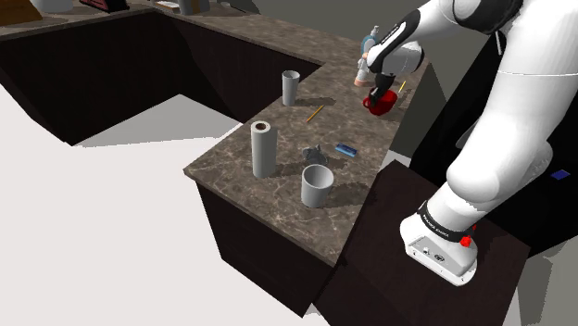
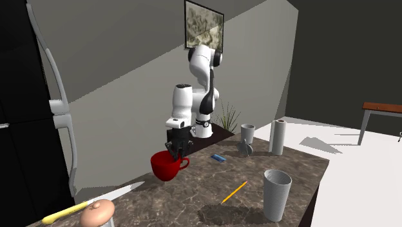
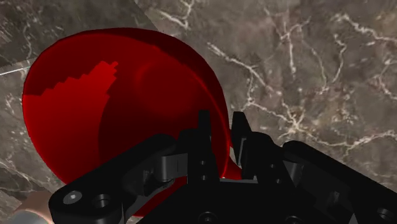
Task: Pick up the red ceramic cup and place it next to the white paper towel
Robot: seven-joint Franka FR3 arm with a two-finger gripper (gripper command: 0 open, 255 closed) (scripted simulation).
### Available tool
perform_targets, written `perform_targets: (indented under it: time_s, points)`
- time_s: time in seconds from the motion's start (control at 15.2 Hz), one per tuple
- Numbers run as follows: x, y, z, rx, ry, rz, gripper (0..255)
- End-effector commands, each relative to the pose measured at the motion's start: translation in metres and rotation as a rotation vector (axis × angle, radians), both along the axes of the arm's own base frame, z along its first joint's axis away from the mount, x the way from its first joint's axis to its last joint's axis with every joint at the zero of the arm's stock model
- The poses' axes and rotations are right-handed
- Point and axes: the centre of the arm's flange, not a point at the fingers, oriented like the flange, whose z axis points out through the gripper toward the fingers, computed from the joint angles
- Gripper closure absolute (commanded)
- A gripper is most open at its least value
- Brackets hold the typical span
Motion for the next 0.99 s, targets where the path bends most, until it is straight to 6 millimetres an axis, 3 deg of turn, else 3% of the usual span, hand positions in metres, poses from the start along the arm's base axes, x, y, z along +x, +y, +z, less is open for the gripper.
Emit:
perform_targets:
  time_s: [0.0,0.92]
  points:
    - [0.000,0.000,0.011,0.000,0.000,0.000,255]
    - [0.000,0.000,0.085,0.000,0.000,0.000,255]
